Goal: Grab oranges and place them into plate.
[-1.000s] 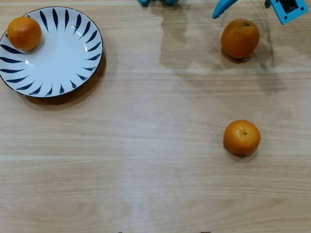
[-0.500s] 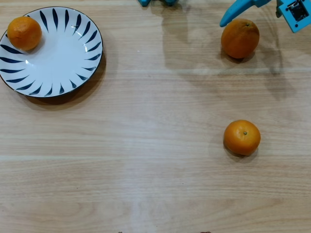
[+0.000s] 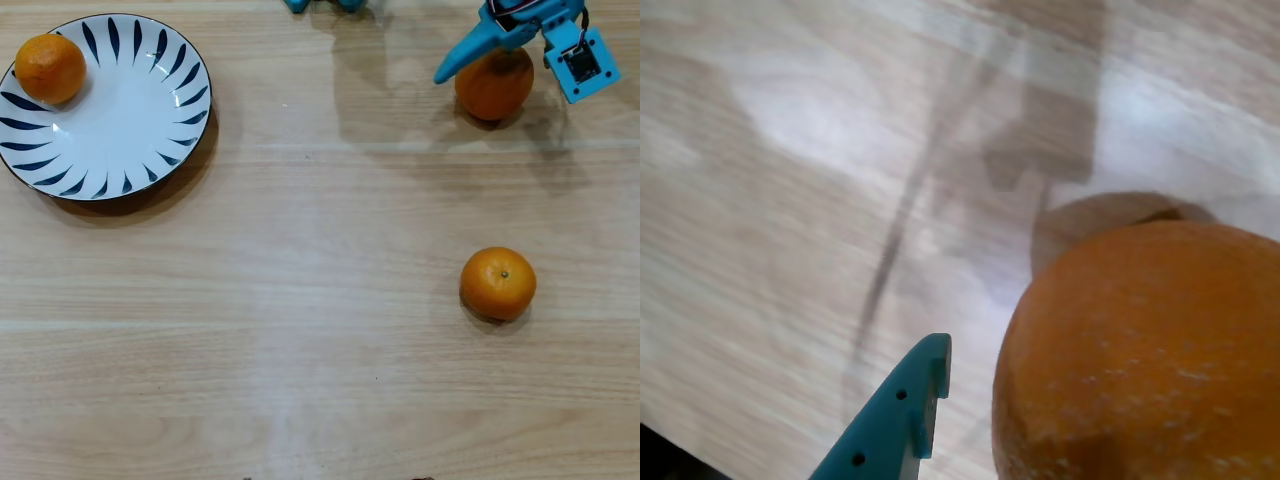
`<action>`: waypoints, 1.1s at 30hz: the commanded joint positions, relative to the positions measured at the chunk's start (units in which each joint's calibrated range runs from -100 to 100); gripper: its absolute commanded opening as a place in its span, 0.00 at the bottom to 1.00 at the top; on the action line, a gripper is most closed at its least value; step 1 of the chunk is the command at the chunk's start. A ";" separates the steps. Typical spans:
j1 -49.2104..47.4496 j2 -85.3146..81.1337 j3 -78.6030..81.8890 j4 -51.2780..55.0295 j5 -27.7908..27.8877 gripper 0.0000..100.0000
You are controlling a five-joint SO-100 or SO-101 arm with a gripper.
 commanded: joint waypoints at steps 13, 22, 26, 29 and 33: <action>-0.45 -2.57 13.67 -20.10 -1.83 0.66; -0.69 -2.57 13.76 -19.93 -1.83 0.63; -0.77 -2.57 13.76 -19.93 -1.83 0.49; -0.77 -2.57 13.76 -19.93 -1.83 0.42; -0.77 -2.57 13.76 -19.93 -1.83 0.37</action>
